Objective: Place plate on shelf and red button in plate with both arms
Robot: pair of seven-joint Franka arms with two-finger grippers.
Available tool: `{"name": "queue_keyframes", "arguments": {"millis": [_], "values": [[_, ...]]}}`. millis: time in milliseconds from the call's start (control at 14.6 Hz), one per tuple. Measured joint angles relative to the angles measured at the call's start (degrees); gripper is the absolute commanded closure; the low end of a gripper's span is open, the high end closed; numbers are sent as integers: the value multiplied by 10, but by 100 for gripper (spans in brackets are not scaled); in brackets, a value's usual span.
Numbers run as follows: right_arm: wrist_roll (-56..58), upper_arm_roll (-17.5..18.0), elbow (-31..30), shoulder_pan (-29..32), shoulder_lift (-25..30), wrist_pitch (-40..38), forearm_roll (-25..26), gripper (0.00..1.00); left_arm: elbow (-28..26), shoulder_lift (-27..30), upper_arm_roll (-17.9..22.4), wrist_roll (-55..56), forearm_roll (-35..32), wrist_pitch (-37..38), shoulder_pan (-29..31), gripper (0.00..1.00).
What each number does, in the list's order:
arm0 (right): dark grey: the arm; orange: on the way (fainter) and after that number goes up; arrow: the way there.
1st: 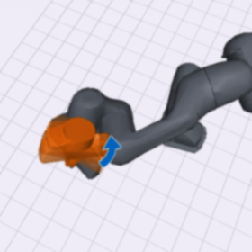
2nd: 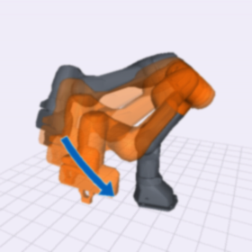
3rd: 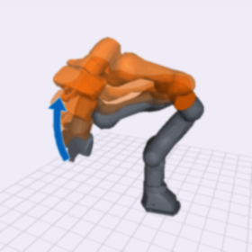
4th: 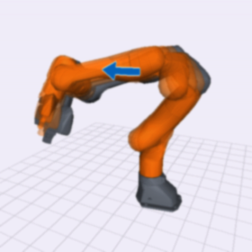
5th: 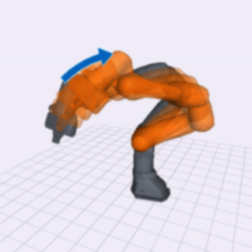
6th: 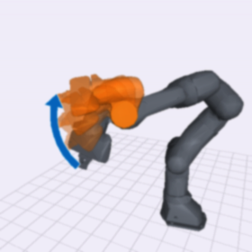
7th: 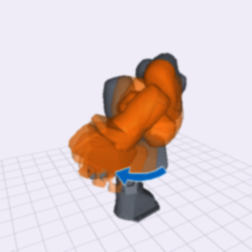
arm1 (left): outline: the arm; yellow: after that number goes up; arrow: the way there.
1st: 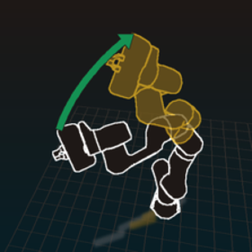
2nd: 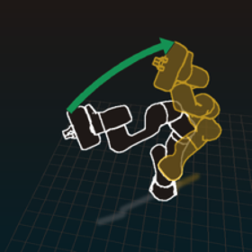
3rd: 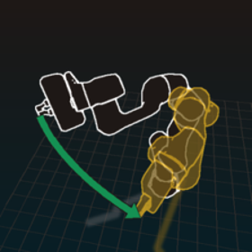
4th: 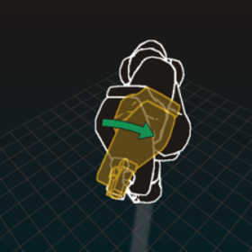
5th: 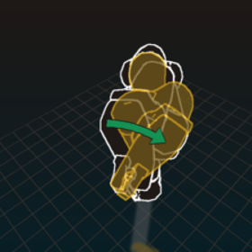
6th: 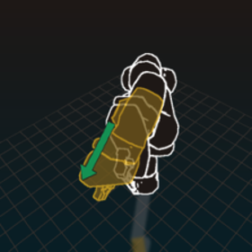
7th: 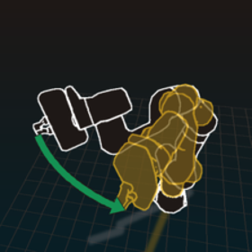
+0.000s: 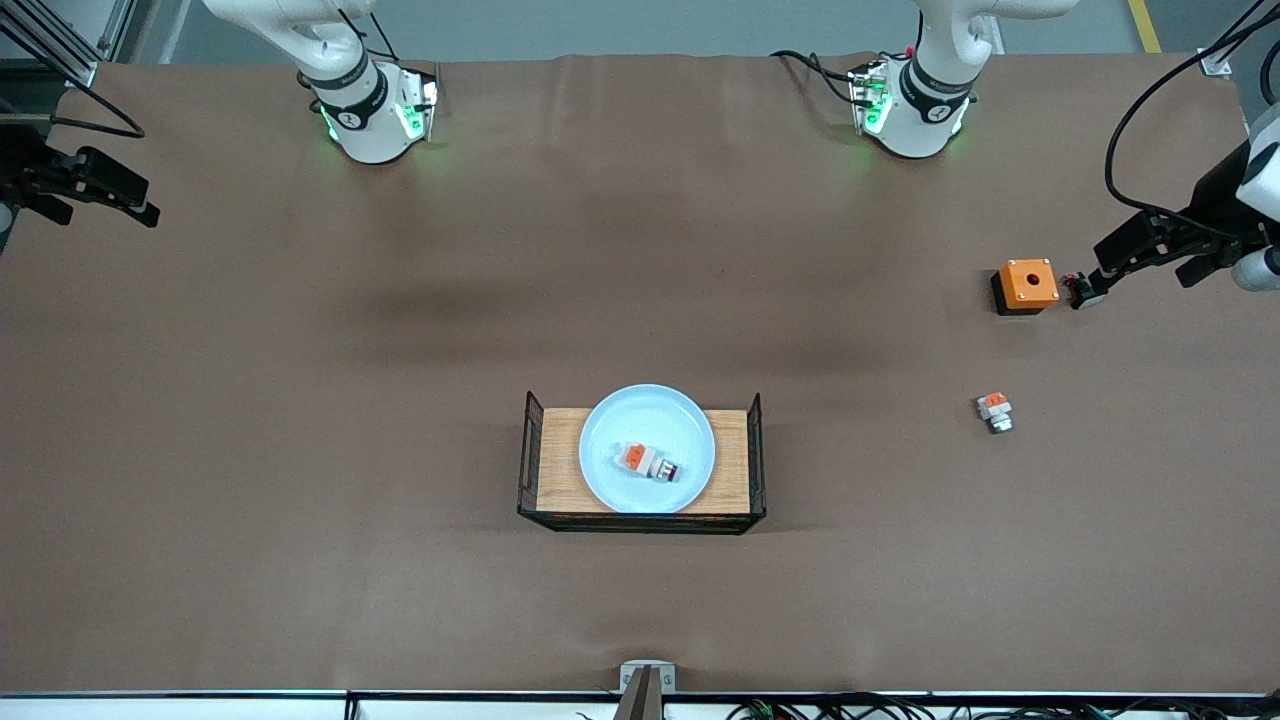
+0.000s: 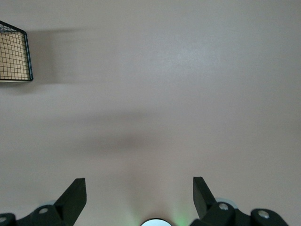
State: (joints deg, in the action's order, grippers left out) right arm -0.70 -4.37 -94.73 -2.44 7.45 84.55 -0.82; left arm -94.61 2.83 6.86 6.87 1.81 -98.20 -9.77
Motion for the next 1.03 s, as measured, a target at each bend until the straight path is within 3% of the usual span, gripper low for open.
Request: {"name": "queue_keyframes", "arguments": {"millis": [1027], "values": [[24,-2,0,0,0,-4,10,0,11,-7,0,0,0,5,0,0]]}}
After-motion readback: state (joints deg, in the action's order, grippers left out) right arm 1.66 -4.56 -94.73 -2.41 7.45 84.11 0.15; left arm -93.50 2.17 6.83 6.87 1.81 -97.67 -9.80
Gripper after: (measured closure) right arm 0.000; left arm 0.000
